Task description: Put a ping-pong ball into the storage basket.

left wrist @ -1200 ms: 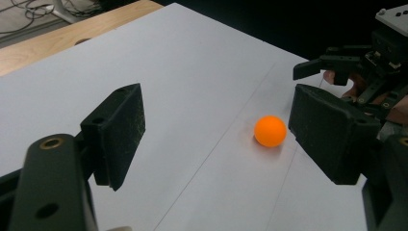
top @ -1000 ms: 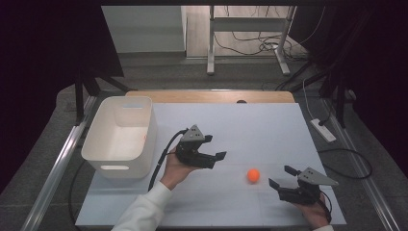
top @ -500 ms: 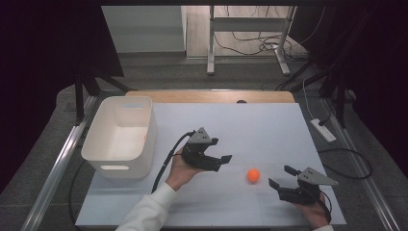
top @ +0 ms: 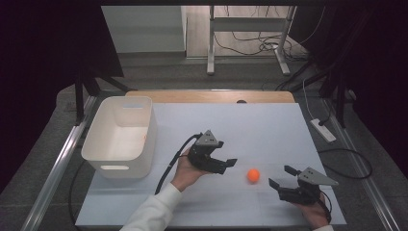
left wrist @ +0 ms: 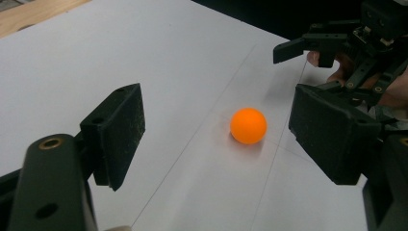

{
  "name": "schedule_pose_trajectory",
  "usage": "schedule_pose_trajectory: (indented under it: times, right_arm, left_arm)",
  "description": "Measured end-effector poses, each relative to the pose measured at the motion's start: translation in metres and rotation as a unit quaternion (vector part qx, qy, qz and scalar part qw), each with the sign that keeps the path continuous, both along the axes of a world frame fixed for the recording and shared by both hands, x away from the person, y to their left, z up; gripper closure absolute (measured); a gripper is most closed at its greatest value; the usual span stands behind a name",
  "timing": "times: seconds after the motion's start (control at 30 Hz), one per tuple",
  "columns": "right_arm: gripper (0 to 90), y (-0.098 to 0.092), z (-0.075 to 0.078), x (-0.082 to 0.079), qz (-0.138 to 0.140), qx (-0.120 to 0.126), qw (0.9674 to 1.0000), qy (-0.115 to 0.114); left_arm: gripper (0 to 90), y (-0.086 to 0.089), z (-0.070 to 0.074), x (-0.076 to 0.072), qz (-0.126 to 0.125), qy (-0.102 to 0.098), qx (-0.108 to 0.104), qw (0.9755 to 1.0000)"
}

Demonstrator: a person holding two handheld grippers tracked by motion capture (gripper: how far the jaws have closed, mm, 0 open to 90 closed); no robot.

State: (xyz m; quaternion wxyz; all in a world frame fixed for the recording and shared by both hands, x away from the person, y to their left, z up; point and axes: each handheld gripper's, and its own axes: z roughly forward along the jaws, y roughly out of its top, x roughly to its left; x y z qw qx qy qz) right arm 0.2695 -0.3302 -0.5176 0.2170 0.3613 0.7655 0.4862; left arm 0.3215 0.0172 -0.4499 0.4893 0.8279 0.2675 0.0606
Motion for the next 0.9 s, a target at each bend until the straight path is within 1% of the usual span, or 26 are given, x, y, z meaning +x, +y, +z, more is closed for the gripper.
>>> schedule_pose_trajectory:
  times: [0.9]
  right_arm:
    - [17.4, 0.000, 0.000, 0.000, -0.001, 0.001, 1.0000, -0.001]
  left_arm:
    - [20.8, -0.023, -0.011, 0.000, -0.028, 0.012, 0.019, 0.9994]
